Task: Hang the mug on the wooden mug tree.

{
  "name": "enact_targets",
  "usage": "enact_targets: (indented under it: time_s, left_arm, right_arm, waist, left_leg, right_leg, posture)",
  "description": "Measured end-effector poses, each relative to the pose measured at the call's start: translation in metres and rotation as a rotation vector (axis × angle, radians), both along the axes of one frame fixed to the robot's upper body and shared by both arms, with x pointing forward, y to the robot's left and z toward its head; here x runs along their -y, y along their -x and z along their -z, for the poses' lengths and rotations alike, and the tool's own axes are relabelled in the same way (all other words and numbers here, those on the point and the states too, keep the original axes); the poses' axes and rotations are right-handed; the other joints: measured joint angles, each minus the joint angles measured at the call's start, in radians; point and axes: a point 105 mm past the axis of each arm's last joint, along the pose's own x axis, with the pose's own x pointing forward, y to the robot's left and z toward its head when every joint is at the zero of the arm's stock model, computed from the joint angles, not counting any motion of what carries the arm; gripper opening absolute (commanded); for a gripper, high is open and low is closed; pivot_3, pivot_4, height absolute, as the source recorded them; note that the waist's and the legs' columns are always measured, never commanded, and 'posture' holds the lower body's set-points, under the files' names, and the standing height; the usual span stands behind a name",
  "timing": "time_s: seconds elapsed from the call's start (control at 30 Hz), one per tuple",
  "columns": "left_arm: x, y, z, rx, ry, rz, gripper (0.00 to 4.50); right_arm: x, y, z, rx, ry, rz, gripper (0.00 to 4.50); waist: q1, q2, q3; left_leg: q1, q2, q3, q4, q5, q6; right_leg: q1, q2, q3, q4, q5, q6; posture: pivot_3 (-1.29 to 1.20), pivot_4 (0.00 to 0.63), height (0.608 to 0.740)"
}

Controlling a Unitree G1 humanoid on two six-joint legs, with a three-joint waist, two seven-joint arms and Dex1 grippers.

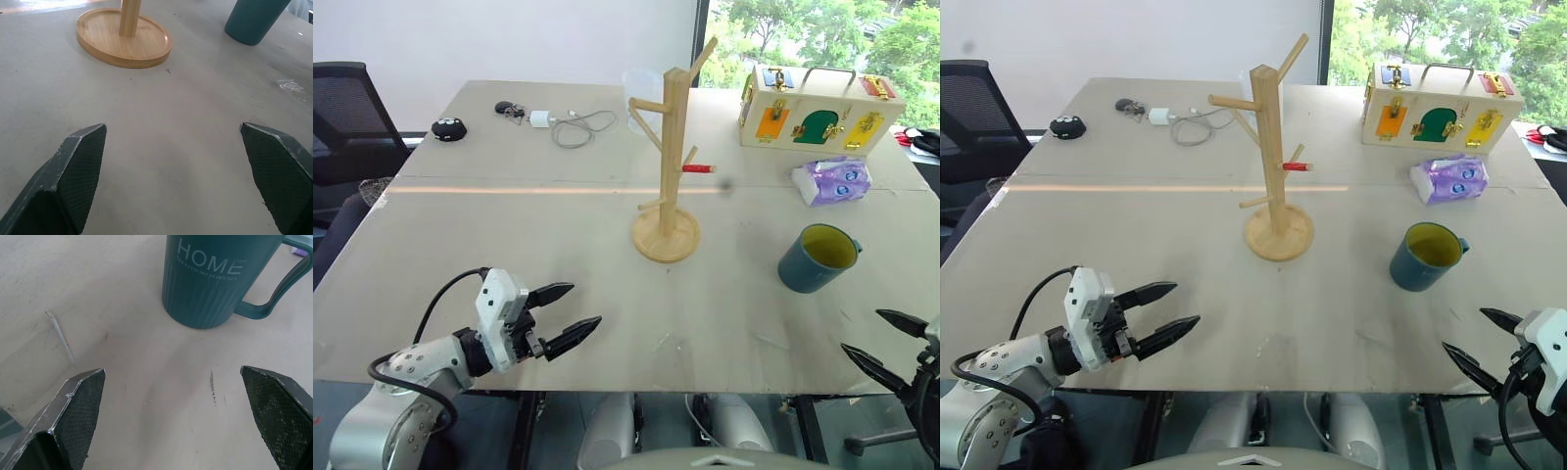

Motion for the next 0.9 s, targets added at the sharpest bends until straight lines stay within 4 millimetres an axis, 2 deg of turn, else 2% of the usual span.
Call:
enact_targets:
  time_s: [0.1, 0.2, 0.4, 0.5, 0.63, 0.83, 0.87, 0.9]
  left_arm:
    - [-0.001, 0.001, 0.001, 0.005, 0.008, 0.011, 4.50]
    - [0.006, 0.008, -0.001, 0.025, 0.061, 0.134, 4.50]
    - [0.027, 0.010, -0.039, 0.121, 0.079, 0.326, 4.50]
    - [0.034, 0.009, -0.049, 0.150, 0.101, 0.368, 4.50]
    - [0.042, 0.013, -0.049, 0.152, 0.110, 0.406, 4.50]
    - [0.042, 0.015, -0.048, 0.145, 0.112, 0.417, 4.50]
    - [0.042, 0.016, -0.048, 0.145, 0.111, 0.419, 4.50]
    - [0.043, 0.016, -0.048, 0.145, 0.112, 0.421, 4.50]
  right_arm:
    - [0.001, -0.005, -0.002, 0.012, -0.001, 0.012, 4.48]
    - [0.006, -0.037, -0.020, 0.102, 0.008, 0.138, 4.48]
    - [0.009, -0.064, -0.031, 0.116, -0.004, 0.281, 4.48]
    - [0.010, -0.076, -0.038, 0.134, -0.019, 0.330, 4.48]
    - [0.009, -0.078, -0.029, 0.090, -0.027, 0.364, 4.48]
    - [0.022, -0.073, -0.012, 0.039, -0.039, 0.385, 4.48]
    - [0.024, -0.073, -0.010, 0.036, -0.040, 0.387, 3.98]
    - [0.027, -0.072, -0.008, 0.033, -0.040, 0.391, 3.74]
  waist:
    - [0.000, 0.000, 0.000]
    - [-0.008, 0.000, 0.000]
    - [0.007, 0.002, 0.000]
    - [0.000, 0.002, 0.000]
    - [-0.001, 0.002, 0.000]
    - [-0.001, 0.002, 0.000]
    - [-0.001, 0.002, 0.000]
    - [-0.001, 0.002, 0.000]
  left_leg:
    - [0.000, 0.000, 0.000, 0.000, 0.000, 0.000]
    - [-0.001, 0.000, 0.003, 0.000, 0.000, 0.000]
    - [-0.005, -0.001, 0.001, 0.000, 0.000, 0.000]
    - [-0.004, -0.002, 0.003, 0.000, 0.000, 0.001]
    - [-0.004, -0.001, 0.003, 0.000, 0.000, 0.001]
    - [-0.003, -0.002, 0.004, 0.000, 0.000, 0.001]
    - [-0.003, -0.002, 0.004, 0.000, 0.000, 0.001]
    - [-0.002, -0.002, 0.004, 0.000, 0.000, 0.001]
  right_leg:
    - [0.000, 0.000, 0.000, 0.000, 0.000, 0.000]
    - [-0.003, -0.003, -0.002, 0.001, 0.000, 0.000]
    - [-0.005, -0.003, -0.005, 0.000, 0.003, -0.005]
    - [-0.004, 0.001, -0.005, 0.000, 0.003, -0.004]
    - [-0.004, 0.002, -0.005, 0.000, 0.002, -0.004]
    - [-0.004, 0.003, -0.004, 0.001, 0.000, 0.000]
    - [-0.004, 0.003, -0.004, 0.001, 0.000, 0.000]
    - [-0.004, 0.003, -0.004, 0.001, 0.000, 0.000]
  posture:
    - [0.00, 0.150, 0.740]
    - [0.00, 0.150, 0.740]
    - [0.00, 0.150, 0.740]
    - [0.00, 0.150, 0.740]
    - [0.00, 0.150, 0.740]
    - [0.00, 0.150, 0.740]
    - [0.00, 0.150, 0.740]
    - [0.00, 0.150, 0.740]
